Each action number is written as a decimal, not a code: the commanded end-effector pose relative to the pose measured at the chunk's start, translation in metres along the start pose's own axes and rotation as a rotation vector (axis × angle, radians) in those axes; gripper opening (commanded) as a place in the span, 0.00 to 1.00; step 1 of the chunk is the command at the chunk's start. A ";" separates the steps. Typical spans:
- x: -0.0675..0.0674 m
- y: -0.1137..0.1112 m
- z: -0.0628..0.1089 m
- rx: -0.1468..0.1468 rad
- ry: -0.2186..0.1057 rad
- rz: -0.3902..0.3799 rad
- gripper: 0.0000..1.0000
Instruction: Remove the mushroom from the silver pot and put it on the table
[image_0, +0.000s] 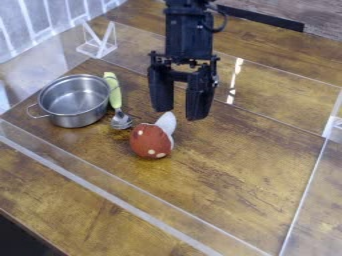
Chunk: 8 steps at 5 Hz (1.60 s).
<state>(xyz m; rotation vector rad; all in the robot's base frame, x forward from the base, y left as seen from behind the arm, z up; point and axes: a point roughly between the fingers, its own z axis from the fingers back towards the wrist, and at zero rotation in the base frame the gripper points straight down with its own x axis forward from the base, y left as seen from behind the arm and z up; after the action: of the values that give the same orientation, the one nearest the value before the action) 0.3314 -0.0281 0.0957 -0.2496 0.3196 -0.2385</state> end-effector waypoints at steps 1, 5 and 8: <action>-0.004 0.007 0.008 0.017 -0.077 0.029 1.00; -0.001 0.040 -0.033 0.024 -0.070 0.091 0.00; -0.002 0.013 0.059 0.121 -0.101 0.118 0.00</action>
<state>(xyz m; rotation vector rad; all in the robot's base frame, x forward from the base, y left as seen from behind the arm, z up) 0.3500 -0.0008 0.1112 -0.1395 0.3214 -0.1173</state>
